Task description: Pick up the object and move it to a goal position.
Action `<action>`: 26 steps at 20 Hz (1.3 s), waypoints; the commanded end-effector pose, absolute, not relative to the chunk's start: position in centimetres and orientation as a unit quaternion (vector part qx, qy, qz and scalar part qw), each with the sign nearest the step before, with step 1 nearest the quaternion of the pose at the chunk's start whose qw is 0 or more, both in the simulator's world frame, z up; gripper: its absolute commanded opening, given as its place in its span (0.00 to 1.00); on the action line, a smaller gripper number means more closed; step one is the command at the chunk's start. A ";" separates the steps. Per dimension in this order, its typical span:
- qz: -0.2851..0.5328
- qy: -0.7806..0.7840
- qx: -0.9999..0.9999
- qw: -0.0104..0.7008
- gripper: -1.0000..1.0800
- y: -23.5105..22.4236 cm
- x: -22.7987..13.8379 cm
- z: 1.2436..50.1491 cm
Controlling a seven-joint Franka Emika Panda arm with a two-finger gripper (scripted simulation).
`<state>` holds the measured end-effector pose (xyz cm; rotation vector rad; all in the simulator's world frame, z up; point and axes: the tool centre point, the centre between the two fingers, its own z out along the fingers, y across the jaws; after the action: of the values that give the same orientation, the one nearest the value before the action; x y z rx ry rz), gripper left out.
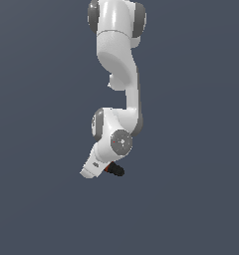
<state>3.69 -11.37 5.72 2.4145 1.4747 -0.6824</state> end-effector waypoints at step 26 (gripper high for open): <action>-0.234 0.506 0.822 0.115 0.00 -12.5 2.7 3.4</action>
<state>2.70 -12.55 3.28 2.4102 1.4827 -0.6891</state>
